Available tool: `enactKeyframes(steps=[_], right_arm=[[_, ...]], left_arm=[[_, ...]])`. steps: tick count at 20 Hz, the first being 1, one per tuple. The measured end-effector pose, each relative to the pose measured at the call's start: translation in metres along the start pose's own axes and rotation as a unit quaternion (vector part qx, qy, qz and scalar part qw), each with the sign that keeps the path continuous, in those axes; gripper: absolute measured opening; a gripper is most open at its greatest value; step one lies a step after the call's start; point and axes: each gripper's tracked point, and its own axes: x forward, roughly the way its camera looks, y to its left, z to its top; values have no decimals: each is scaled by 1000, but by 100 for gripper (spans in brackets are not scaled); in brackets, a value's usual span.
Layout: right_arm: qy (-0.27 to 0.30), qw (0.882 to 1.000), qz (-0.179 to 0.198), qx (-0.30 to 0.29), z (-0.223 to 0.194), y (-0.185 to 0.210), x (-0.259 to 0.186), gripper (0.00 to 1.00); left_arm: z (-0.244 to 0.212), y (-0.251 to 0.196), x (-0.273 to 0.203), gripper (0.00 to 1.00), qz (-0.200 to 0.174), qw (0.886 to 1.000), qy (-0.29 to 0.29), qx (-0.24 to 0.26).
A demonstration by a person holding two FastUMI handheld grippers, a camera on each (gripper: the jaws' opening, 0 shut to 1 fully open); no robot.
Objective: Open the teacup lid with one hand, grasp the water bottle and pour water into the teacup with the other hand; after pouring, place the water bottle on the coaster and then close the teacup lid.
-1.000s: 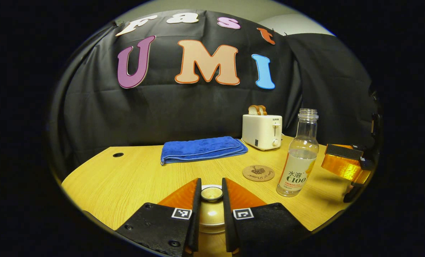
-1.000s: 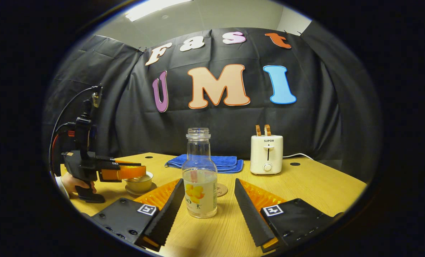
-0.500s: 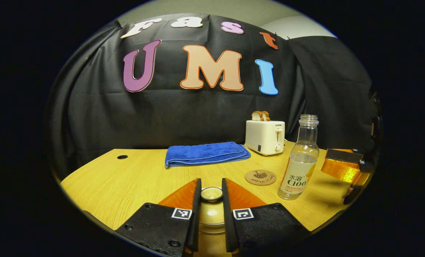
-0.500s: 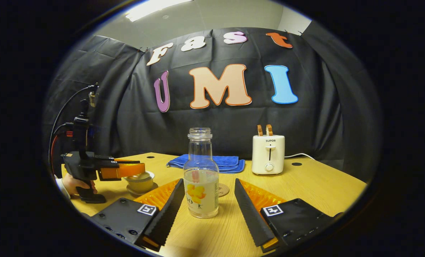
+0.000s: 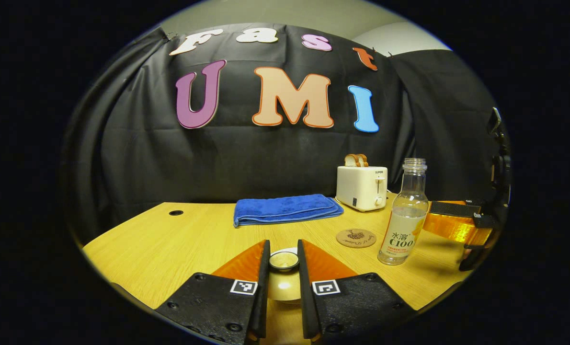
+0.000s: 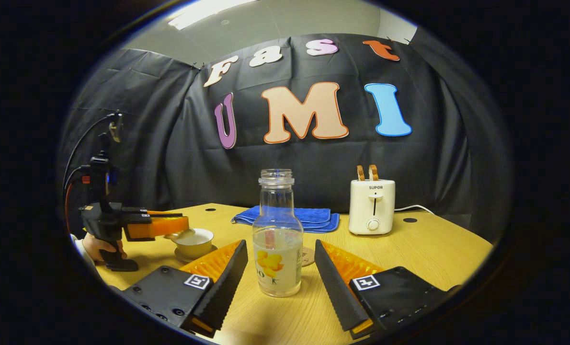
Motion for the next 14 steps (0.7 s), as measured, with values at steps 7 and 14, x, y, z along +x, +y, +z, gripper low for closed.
enactKeyframes(steps=[7,14], right_arm=[[62,998,2,-3,-20,1,17,91],[128,992,4,-11,-40,6,36,91]], left_arm=[[2,32,-26,27,28,1000,-14,0],[2,59,-47,27,55,998,-16,-3]])
